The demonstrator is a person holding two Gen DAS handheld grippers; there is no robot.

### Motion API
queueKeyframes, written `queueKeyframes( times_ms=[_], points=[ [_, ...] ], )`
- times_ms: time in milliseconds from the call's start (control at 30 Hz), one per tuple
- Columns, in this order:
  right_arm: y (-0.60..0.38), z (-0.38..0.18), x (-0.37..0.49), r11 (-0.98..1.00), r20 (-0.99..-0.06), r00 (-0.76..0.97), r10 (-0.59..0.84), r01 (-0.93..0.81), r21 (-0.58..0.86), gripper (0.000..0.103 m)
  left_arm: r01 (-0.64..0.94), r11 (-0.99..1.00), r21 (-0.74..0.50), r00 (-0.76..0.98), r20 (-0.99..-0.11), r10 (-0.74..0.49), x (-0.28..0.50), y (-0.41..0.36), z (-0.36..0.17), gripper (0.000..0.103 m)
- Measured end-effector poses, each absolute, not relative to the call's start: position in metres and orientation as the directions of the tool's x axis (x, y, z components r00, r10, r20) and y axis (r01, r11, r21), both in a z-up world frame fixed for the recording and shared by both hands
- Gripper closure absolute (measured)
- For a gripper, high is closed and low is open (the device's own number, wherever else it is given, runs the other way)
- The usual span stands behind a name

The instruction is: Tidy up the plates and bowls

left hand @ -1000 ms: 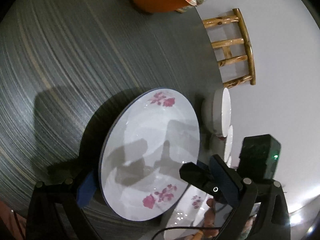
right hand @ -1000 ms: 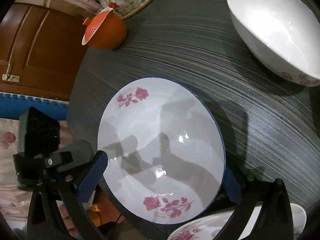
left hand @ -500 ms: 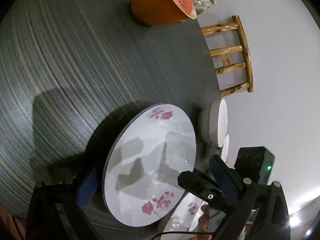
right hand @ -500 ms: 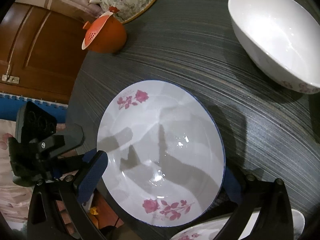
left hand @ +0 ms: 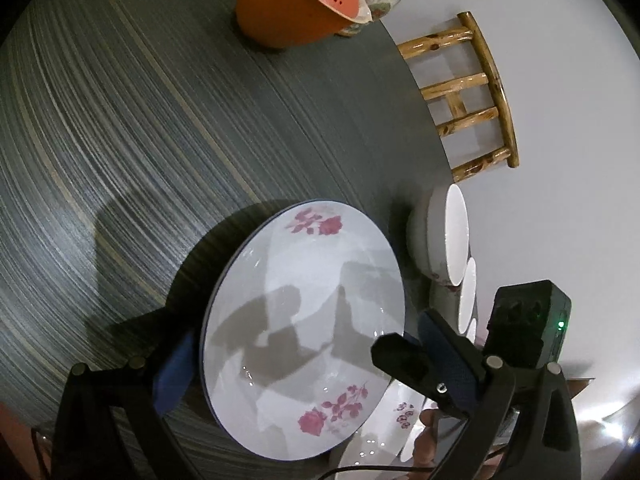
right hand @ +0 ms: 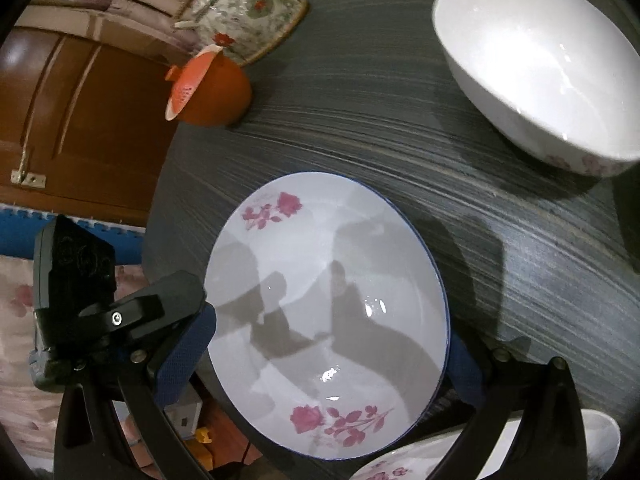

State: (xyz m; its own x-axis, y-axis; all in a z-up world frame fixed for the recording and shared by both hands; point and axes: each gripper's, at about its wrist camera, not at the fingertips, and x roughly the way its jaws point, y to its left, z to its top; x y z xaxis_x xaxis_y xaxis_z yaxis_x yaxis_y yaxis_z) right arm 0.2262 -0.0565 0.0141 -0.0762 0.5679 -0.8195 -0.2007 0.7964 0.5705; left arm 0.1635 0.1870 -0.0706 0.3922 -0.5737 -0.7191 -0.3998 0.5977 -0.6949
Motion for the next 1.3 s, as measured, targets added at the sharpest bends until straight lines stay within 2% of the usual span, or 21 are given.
queueKeyframes(
  times_ms=[867,1300],
  points=[
    [-0.062,0.029,0.216,0.806,-0.831,-0.024,0.555,-0.231,0.545,0.000,-0.359,0.639,-0.680,0.386,-0.732,-0.562,0.166,0.176,-0.058,0.000],
    [-0.093,0.048,0.202,0.811,-0.825,0.025,0.565,-0.201,0.550,0.000,-0.273,0.689,-0.671,0.368,-0.735,-0.570,0.159,0.141,-0.034,0.000]
  ],
)
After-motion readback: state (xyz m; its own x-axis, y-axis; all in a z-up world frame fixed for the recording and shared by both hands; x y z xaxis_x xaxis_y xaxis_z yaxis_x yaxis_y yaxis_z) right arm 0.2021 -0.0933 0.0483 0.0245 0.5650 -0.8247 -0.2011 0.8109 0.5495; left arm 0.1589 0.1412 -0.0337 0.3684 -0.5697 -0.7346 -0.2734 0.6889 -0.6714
